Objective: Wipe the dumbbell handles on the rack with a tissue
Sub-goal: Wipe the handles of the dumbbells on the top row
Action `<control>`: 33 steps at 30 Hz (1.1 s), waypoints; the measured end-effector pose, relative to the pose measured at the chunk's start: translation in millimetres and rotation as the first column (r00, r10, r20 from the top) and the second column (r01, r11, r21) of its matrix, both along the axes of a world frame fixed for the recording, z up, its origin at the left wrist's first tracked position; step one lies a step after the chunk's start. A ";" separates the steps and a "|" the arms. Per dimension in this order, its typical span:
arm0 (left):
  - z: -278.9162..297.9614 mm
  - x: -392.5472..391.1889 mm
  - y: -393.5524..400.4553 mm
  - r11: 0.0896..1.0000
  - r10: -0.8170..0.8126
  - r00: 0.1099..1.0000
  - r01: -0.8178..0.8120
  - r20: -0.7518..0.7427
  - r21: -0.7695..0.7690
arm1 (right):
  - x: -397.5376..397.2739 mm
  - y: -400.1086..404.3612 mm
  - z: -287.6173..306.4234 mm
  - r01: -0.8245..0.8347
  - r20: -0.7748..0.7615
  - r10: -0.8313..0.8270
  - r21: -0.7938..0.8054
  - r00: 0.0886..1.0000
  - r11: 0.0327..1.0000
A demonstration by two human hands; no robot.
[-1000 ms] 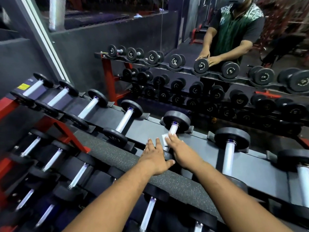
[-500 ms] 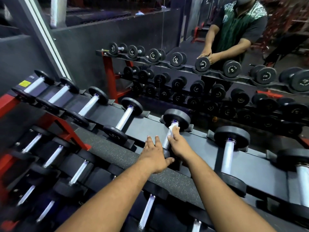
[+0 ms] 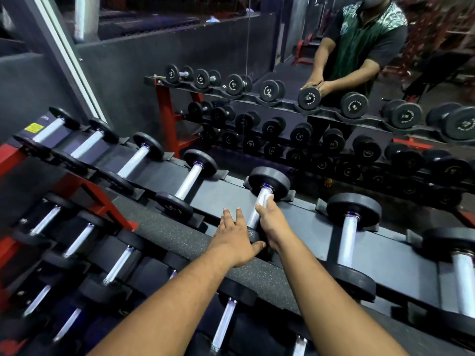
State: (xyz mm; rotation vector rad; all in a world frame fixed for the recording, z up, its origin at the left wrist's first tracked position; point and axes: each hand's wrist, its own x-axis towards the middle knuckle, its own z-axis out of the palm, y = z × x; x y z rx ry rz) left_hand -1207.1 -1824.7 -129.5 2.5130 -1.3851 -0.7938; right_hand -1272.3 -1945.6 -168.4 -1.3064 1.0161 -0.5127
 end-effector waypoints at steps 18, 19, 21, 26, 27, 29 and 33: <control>-7.9 2.7 -1.3 1.000 0.005 1.000 -0.005 -0.001 -0.022 | 1.1 -16.6 8.3 0.078 0.194 -0.161 0.375 0.968 0.924; -7.3 2.6 -1.3 1.000 0.007 1.000 -0.007 -0.001 -0.021 | 5.4 -18.6 12.1 0.078 0.193 -0.163 0.383 0.968 0.921; -5.5 1.5 -0.5 1.000 0.011 1.000 -0.011 -0.003 -0.021 | 10.4 -19.3 16.2 0.081 0.224 -0.188 0.416 0.956 0.906; -6.9 1.6 0.3 1.000 0.011 1.000 -0.011 -0.007 -0.016 | -5.3 -10.1 8.8 0.114 0.212 -0.193 0.334 0.958 0.936; -6.7 0.2 0.5 1.000 0.011 1.000 -0.011 -0.009 -0.015 | -6.0 -9.2 10.2 0.124 0.208 -0.199 0.327 0.958 0.937; -4.3 0.7 -0.4 1.000 0.014 1.000 -0.014 -0.010 -0.016 | -0.5 -8.9 18.1 0.114 0.185 -0.182 0.328 0.966 0.938; -1.5 -0.6 1.4 1.000 0.015 1.000 -0.015 -0.012 -0.022 | -1.5 -6.6 19.6 0.090 0.183 -0.163 0.352 0.970 0.932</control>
